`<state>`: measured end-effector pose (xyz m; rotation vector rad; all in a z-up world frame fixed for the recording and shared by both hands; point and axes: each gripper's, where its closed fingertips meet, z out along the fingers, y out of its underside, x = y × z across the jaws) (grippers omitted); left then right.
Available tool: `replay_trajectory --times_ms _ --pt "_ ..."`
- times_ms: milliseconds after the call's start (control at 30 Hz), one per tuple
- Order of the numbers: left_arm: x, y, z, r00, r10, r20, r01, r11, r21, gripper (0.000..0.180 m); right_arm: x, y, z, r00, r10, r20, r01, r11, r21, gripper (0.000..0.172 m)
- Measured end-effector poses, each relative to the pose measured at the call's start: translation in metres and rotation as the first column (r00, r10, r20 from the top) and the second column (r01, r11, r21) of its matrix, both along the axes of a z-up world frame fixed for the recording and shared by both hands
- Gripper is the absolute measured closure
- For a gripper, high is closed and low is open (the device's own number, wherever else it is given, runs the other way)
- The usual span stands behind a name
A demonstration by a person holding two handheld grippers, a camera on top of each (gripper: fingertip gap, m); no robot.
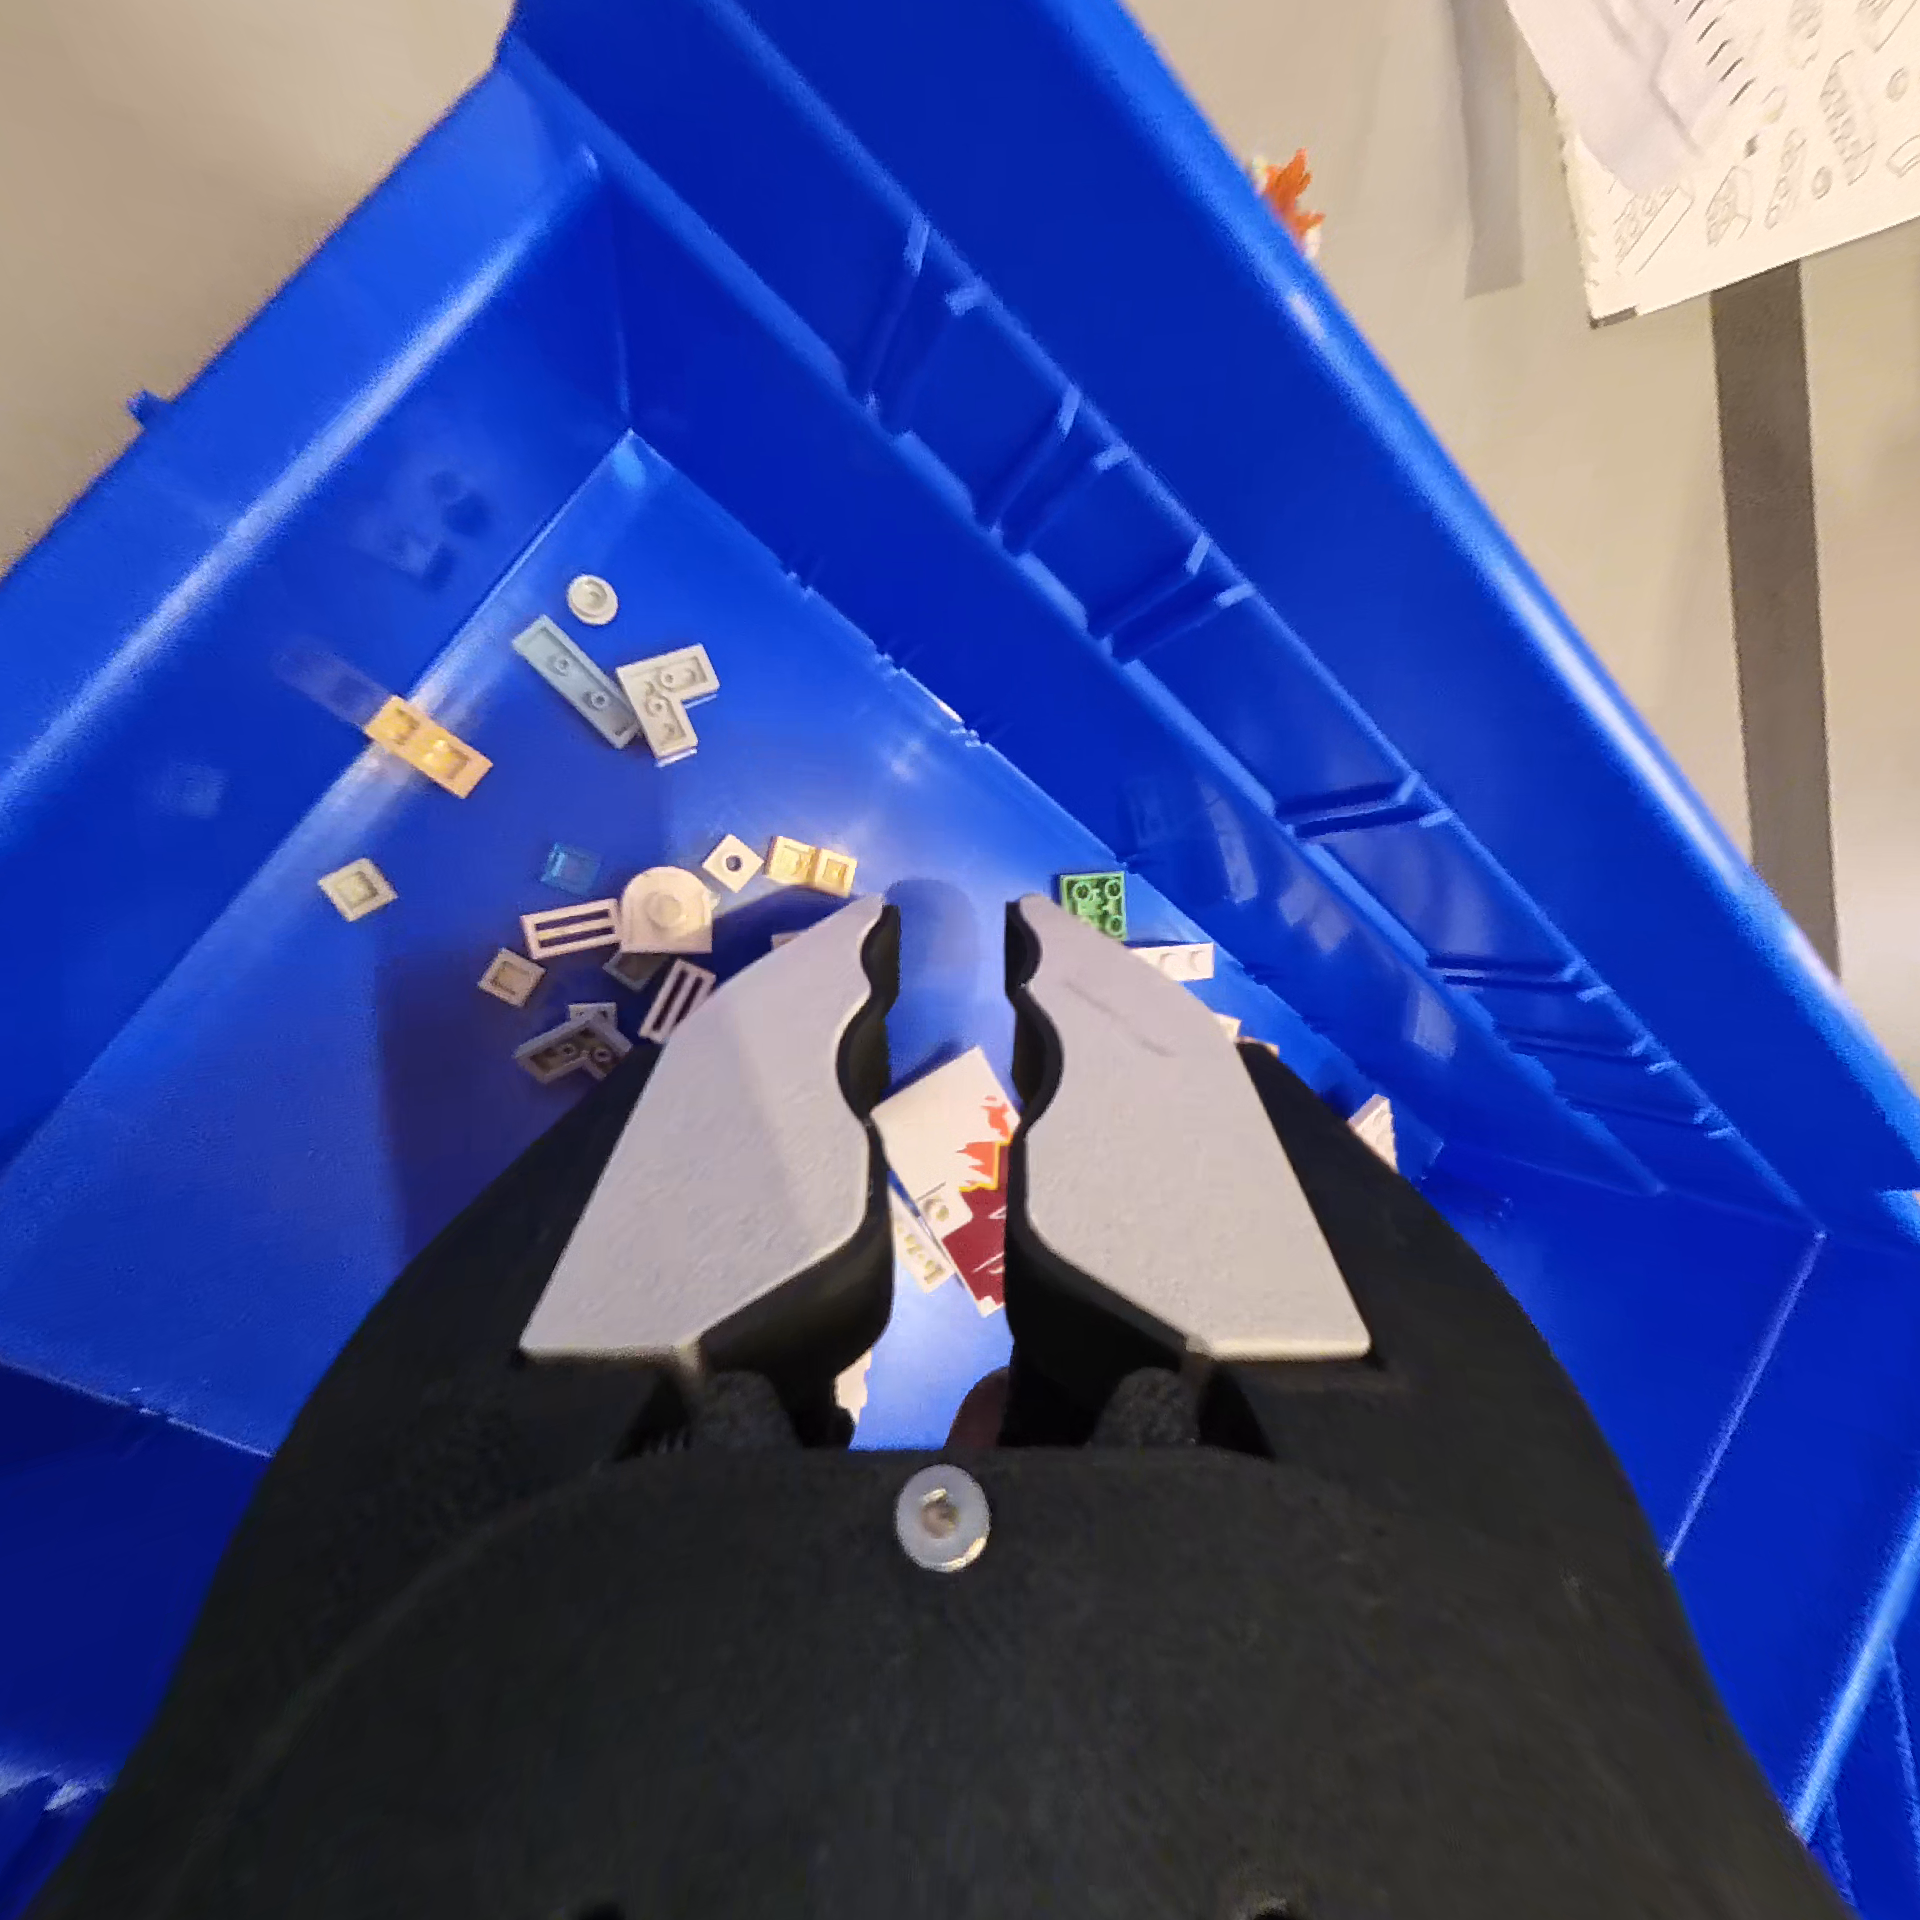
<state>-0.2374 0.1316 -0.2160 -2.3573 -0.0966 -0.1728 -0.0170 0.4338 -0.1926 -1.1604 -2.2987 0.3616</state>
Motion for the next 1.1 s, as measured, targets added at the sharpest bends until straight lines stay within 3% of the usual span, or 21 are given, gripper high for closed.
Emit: replay_trajectory --times_ms 200,600,900,1100 --pt "0.001 0.000 0.000 1.000 -0.009 0.010 0.009 1.000 0.002 0.133 -0.001 0.001 0.019 0.998 0.020 -0.052 -0.022 0.999 -0.048 0.152" --pt "0.002 0.003 0.000 1.000 -0.023 0.002 0.023 1.000 -0.006 0.133 0.024 -0.013 0.007 0.990 0.121 0.068 -0.109 0.980 -0.166 0.152" --pt "0.001 0.006 0.001 0.999 -0.022 0.049 0.022 1.000 0.000 0.135 0.014 -0.028 0.007 0.987 0.159 0.013 -0.157 0.982 -0.105 0.154" --pt "0.000 0.006 0.001 0.999 -0.015 0.047 0.015 1.000 -0.003 0.137 0.020 -0.045 -0.007 0.970 0.213 0.117 -0.204 0.975 -0.085 0.154"
